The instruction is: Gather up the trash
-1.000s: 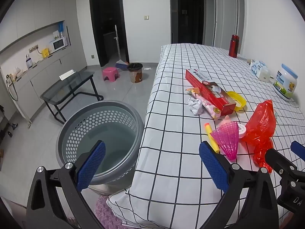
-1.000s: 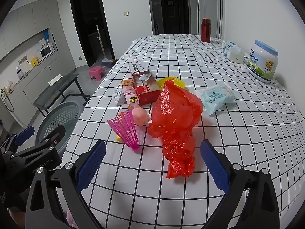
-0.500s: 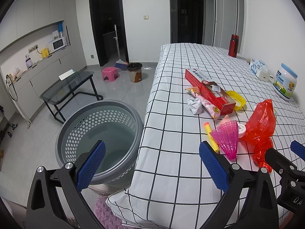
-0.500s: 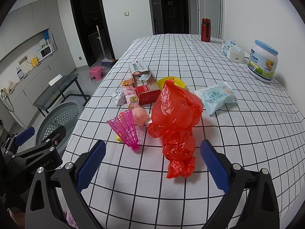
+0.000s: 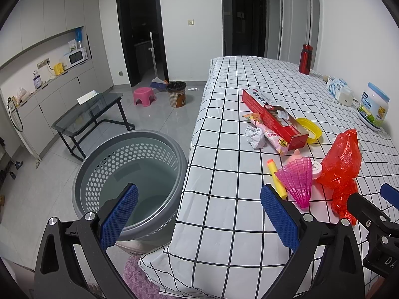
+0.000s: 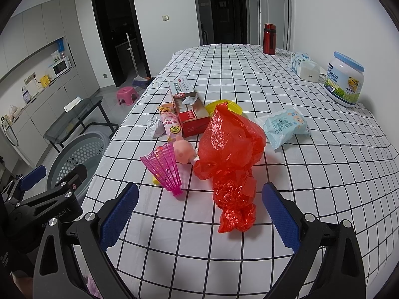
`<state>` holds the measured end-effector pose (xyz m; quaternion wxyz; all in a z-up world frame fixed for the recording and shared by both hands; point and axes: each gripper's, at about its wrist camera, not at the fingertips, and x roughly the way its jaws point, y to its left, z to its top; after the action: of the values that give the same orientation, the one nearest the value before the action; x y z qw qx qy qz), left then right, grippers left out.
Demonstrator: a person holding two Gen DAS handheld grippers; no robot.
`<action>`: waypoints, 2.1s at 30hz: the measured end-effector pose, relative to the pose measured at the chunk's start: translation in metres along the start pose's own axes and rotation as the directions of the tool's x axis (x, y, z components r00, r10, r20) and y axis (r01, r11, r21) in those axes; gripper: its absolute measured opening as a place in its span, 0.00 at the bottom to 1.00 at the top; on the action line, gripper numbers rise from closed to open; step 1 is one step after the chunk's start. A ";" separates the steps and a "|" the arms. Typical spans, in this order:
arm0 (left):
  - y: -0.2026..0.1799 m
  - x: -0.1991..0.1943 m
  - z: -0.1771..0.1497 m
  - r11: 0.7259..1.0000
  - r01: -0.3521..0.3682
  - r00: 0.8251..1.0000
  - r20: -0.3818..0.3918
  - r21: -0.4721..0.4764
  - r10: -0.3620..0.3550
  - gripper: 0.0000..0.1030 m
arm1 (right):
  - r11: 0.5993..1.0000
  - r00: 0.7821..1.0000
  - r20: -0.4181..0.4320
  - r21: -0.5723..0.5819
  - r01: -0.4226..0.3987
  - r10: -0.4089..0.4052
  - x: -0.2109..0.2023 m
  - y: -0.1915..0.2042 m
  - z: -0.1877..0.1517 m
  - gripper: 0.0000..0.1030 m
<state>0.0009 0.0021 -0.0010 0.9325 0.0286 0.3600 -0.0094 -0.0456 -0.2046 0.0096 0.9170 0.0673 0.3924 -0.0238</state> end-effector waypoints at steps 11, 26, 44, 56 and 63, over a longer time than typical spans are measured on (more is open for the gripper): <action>0.000 -0.002 -0.001 1.000 0.000 1.000 0.000 0.000 0.000 0.94 | 1.000 1.000 0.000 0.001 -0.002 0.002 0.000 0.000 0.000 0.92; 0.000 -0.002 0.000 1.000 0.000 1.000 -0.001 0.000 0.000 0.94 | 1.000 1.000 0.001 0.001 -0.002 0.002 -0.001 0.001 0.001 0.92; -0.001 -0.002 -0.001 1.000 0.000 1.000 -0.002 0.001 0.000 0.94 | 1.000 1.000 0.002 0.002 -0.002 0.002 0.000 -0.001 0.001 0.92; -0.007 0.011 -0.003 1.000 0.014 1.000 -0.020 0.008 -0.014 0.94 | 1.000 1.000 -0.017 0.023 -0.007 0.007 0.007 -0.014 -0.001 0.92; -0.016 0.026 -0.004 0.999 0.043 0.998 -0.050 0.024 -0.042 0.94 | 0.998 0.999 -0.039 0.055 0.029 -0.027 0.020 -0.040 -0.007 0.92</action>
<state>0.0168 -0.0136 -0.0218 0.9224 0.0330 0.3834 -0.0330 -0.0402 -0.2430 -0.0138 0.9067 0.0875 0.4099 -0.0464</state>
